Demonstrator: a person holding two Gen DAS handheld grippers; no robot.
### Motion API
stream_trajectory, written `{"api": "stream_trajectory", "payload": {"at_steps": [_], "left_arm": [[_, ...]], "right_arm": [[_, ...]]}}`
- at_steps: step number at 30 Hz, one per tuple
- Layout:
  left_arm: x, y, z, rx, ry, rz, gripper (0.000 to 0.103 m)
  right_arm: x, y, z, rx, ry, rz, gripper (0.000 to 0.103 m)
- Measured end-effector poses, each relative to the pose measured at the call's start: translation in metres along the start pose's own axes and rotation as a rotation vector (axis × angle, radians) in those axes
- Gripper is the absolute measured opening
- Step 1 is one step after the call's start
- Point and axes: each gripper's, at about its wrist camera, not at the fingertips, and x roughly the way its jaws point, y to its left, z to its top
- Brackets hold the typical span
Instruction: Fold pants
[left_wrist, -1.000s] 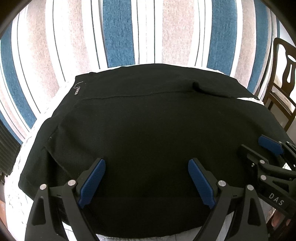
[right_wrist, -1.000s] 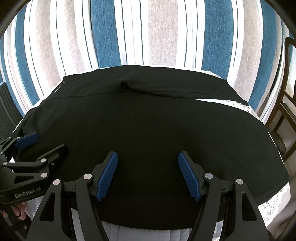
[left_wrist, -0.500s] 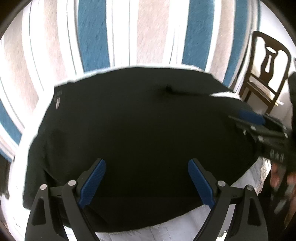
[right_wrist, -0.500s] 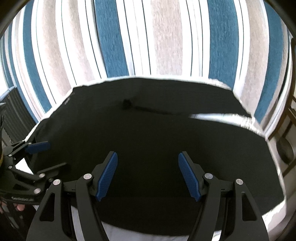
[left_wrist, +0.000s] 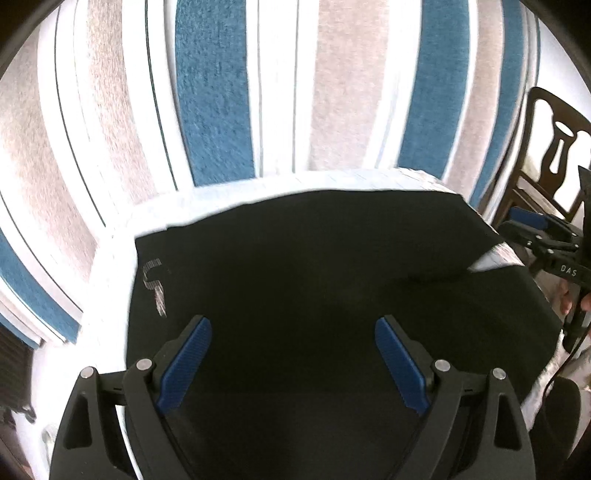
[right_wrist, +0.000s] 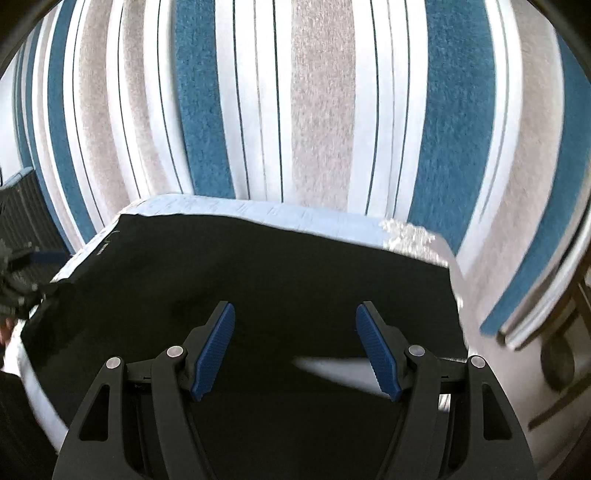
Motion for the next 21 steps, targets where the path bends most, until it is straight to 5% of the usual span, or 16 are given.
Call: {"api": "stream_trajectory", "payload": {"at_steps": [11, 15, 21], "left_arm": [[0.072, 0.028, 0.060, 0.062, 0.051, -0.012, 0.091], [0.108, 0.033, 0.075, 0.116, 0.107, -0.002, 0.074], [0.141, 0.043, 0.092, 0.128, 0.141, 0.000, 0.066]], "right_arm": [[0.093, -0.069, 0.035, 0.039, 0.140, 0.047, 0.069], [0.125, -0.086, 0.042, 0.014, 0.190, 0.037, 0.069], [0.150, -0.099, 0.045, -0.003, 0.205, 0.099, 0.061]]}}
